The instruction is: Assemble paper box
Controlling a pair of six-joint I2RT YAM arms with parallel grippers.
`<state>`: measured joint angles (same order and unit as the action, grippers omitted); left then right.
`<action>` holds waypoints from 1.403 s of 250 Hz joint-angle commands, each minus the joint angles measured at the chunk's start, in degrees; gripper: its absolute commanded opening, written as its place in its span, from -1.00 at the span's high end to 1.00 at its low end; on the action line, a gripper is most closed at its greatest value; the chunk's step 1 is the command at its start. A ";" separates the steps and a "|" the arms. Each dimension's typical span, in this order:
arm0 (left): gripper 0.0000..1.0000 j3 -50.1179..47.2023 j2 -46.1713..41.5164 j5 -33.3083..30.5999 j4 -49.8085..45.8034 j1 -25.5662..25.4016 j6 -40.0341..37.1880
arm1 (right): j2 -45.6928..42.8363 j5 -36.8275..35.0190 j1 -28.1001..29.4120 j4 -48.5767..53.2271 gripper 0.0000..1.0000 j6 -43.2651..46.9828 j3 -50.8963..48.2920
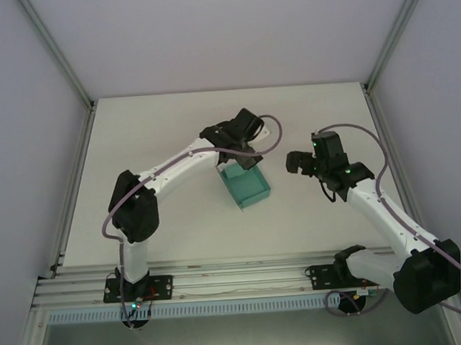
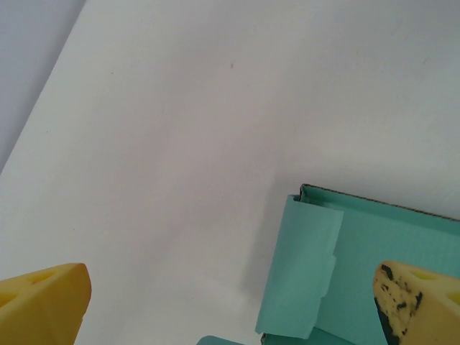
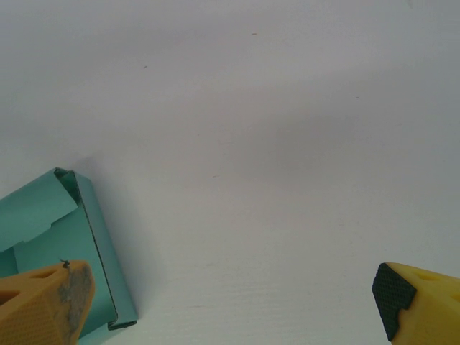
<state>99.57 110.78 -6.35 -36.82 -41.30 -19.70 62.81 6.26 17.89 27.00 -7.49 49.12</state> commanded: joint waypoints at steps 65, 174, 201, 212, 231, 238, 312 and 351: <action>-1.00 -17.42 -22.50 1.47 4.95 13.00 31.37 | 23.56 29.75 0.76 -1.10 -0.92 41.98 19.31; -1.00 -44.98 -43.57 5.86 9.02 23.45 42.11 | 63.33 34.66 6.62 32.45 -0.67 71.31 61.24; -1.00 -46.44 -45.33 5.66 8.66 23.83 42.04 | 69.46 33.81 7.59 37.78 -0.57 73.09 68.60; -1.00 -46.53 -45.38 5.65 8.29 23.94 41.88 | 71.58 33.19 8.05 39.62 -0.56 73.47 71.45; -1.00 -46.26 -45.02 5.01 7.39 23.99 41.91 | 74.41 32.12 8.56 42.33 -0.46 74.22 74.65; -1.00 -46.18 -44.79 4.94 7.01 24.06 41.76 | 75.25 31.84 8.74 43.57 -0.39 74.73 75.46; -1.00 -45.45 -42.72 5.49 6.98 24.14 41.23 | 75.71 24.84 9.80 41.09 0.18 71.73 71.95; -1.00 -44.72 -41.61 5.77 6.33 24.18 41.03 | 73.43 20.88 10.41 33.86 0.55 67.49 66.57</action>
<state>53.78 68.51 -0.43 -29.74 -17.82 21.17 139.04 32.84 27.46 65.49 63.61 119.61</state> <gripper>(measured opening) 0.998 0.282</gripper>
